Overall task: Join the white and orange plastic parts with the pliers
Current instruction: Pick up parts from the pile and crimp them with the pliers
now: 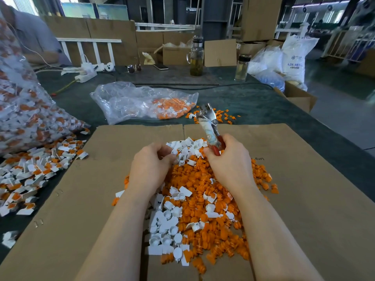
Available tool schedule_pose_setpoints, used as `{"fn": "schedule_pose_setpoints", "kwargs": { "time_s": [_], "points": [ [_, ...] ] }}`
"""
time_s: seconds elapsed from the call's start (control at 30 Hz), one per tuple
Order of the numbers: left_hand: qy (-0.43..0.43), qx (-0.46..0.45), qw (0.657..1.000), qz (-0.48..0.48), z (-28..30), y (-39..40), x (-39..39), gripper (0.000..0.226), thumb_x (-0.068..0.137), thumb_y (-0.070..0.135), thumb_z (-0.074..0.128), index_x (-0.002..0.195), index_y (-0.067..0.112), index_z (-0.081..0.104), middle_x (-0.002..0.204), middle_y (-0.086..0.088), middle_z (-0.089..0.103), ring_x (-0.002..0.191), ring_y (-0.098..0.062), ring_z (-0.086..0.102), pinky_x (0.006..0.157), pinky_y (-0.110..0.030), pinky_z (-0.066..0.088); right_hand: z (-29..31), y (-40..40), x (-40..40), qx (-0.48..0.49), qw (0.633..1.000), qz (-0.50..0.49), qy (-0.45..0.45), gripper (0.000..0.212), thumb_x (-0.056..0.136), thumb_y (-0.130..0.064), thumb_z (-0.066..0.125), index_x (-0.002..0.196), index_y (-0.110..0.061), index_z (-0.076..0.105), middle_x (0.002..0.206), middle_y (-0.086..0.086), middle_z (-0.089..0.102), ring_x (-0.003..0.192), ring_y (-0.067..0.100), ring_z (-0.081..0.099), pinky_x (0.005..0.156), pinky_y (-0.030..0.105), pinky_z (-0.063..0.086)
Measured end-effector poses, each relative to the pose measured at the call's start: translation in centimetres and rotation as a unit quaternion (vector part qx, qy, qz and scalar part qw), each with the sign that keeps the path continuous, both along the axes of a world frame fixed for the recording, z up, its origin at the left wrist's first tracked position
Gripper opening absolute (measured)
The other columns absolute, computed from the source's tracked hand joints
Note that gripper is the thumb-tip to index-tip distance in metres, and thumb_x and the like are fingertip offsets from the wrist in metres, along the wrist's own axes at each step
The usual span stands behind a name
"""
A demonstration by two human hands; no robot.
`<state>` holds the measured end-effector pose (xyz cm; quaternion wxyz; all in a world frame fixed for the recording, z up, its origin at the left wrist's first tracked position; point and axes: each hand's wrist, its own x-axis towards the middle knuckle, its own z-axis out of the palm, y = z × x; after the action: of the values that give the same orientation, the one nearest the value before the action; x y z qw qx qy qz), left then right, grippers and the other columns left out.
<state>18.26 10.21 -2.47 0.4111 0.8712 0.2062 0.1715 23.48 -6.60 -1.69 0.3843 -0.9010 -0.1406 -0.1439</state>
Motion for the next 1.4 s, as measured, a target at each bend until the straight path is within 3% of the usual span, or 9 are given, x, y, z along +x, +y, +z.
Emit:
{"fn": "schedule_pose_setpoints", "kwargs": {
  "time_s": [0.13,0.37,0.5,0.57,0.63,0.73,0.93,1.2,1.4],
  "points": [
    [-0.042,-0.041,0.998,0.000,0.2,-0.1,-0.3,0.009,0.090,0.030,0.069,0.090,0.028,0.061,0.085,0.011,0.064,0.083,-0.006,0.060,0.062,-0.021,0.041,0.1,0.0,-0.1,0.027,0.999,0.018,0.008,0.019,0.089,-0.034,0.066,0.095,-0.030,0.048,0.076,-0.021,0.049,0.069,0.003,0.053,0.056,0.020,0.039],
    [-0.095,-0.137,0.986,-0.029,1.0,-1.5,-0.5,0.021,0.078,0.021,0.083,0.083,0.027,0.063,0.080,0.004,0.062,0.071,-0.016,0.059,0.063,-0.028,0.045,0.4,0.0,-0.4,0.080,0.996,0.039,0.010,0.015,0.090,-0.028,0.065,0.096,-0.030,0.052,0.082,-0.018,0.057,0.072,0.006,0.058,0.058,0.020,0.043],
    [-0.132,-0.167,0.977,-0.028,1.4,-1.9,-0.5,0.018,0.082,0.016,0.079,0.087,0.027,0.065,0.084,0.003,0.067,0.082,-0.021,0.068,0.073,-0.031,0.055,0.6,0.1,-0.6,0.103,0.994,0.042,0.004,0.015,0.089,-0.026,0.065,0.097,-0.030,0.053,0.084,-0.016,0.059,0.073,0.005,0.059,0.058,0.016,0.044],
    [-0.149,-0.190,0.969,-0.043,1.5,-2.1,-0.6,0.015,0.086,0.010,0.074,0.088,0.022,0.066,0.081,0.005,0.069,0.077,-0.014,0.072,0.072,-0.030,0.057,0.6,0.2,-0.7,0.117,0.992,0.047,-0.002,0.014,0.089,-0.025,0.065,0.099,-0.027,0.056,0.083,-0.014,0.061,0.072,0.005,0.059,0.056,0.014,0.039],
    [-0.161,-0.194,0.966,-0.053,1.6,-2.4,-0.6,0.016,0.088,0.005,0.071,0.087,0.020,0.065,0.080,0.004,0.068,0.069,-0.005,0.072,0.065,-0.019,0.054,0.7,0.2,-0.8,0.126,0.991,0.052,-0.002,0.014,0.088,-0.025,0.066,0.100,-0.026,0.058,0.084,-0.013,0.062,0.073,0.006,0.060,0.059,0.016,0.041],
    [-0.170,-0.219,0.960,-0.036,1.7,-2.9,-0.4,0.023,0.085,0.006,0.075,0.091,0.022,0.060,0.074,0.007,0.062,0.064,-0.008,0.072,0.064,-0.021,0.056,0.8,0.3,-1.0,0.123,0.990,0.061,-0.004,0.017,0.087,-0.025,0.068,0.099,-0.028,0.057,0.085,-0.014,0.062,0.077,0.005,0.061,0.063,0.018,0.046],
    [-0.163,-0.211,0.963,-0.035,1.9,-3.4,-0.7,0.017,0.082,0.008,0.078,0.082,0.022,0.069,0.071,0.003,0.070,0.057,-0.002,0.068,0.055,-0.013,0.049,0.9,0.5,-1.1,0.105,0.993,0.061,-0.014,0.023,0.085,-0.026,0.070,0.106,-0.027,0.059,0.087,-0.018,0.061,0.080,0.002,0.061,0.068,0.020,0.049],
    [-0.152,-0.131,0.979,-0.026,1.8,-3.8,-0.7,0.007,0.082,0.024,0.078,0.088,0.027,0.077,0.074,0.010,0.074,0.067,-0.003,0.068,0.065,-0.019,0.055,0.7,0.5,-1.0,0.066,0.997,0.021,-0.046,0.029,0.083,-0.028,0.071,0.110,-0.026,0.061,0.079,-0.026,0.051,0.070,-0.004,0.052,0.059,0.009,0.036],
    [-0.153,-0.101,0.982,-0.052,1.9,-3.9,-0.8,0.025,0.080,0.015,0.079,0.076,0.039,0.072,0.067,0.026,0.069,0.066,0.007,0.065,0.059,-0.004,0.045,0.7,0.5,-1.1,0.042,0.997,0.023,-0.058,0.032,0.084,-0.027,0.070,0.114,-0.023,0.061,0.091,-0.019,0.057,0.078,0.000,0.051,0.060,0.006,0.032]
  ]
}}
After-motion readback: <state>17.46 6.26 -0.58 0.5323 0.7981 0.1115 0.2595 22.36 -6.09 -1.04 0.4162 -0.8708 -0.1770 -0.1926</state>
